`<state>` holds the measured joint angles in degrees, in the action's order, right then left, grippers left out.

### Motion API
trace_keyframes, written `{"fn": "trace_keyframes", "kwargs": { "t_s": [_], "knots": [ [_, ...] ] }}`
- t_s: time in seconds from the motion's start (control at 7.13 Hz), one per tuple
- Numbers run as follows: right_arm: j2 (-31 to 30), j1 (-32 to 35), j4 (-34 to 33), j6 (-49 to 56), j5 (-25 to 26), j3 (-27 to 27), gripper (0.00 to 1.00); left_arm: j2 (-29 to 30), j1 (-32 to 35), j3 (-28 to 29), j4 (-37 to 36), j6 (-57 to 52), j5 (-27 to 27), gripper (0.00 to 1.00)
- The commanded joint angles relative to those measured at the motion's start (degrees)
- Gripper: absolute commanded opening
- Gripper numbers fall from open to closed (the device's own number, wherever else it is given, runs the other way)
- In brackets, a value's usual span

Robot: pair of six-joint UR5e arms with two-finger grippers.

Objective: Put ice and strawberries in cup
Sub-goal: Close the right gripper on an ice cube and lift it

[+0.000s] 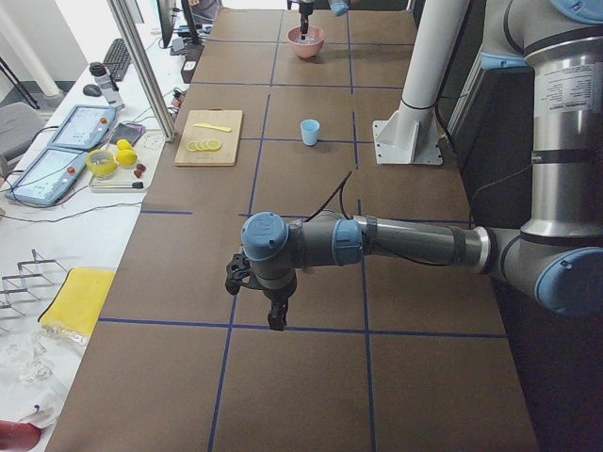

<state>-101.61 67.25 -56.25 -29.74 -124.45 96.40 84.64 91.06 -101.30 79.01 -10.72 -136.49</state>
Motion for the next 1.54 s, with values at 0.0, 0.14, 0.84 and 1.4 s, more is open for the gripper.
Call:
{"fn": "trace_keyframes", "kwargs": {
  "t_s": [0.0,0.14,0.84,1.4],
  "knots": [
    [-0.6,-0.02,0.0,0.21,0.7,0.01,0.74,0.0,0.0,-0.03,0.0,0.0,0.0,1.0],
    [-0.61,-0.02,0.0,0.12,0.7,0.01,0.39,0.0,0.0,-0.03,0.0,0.0,0.0,1.0],
    [0.1,0.07,-0.09,0.04,-0.35,0.98,0.04,0.0,0.0,-0.03,0.0,0.0,0.0,1.0],
    [0.27,5.16,-8.99,0.12,-4.39,10.25,0.02,0.0,0.0,-0.12,0.09,-0.09,0.0,1.0]
  ]
}}
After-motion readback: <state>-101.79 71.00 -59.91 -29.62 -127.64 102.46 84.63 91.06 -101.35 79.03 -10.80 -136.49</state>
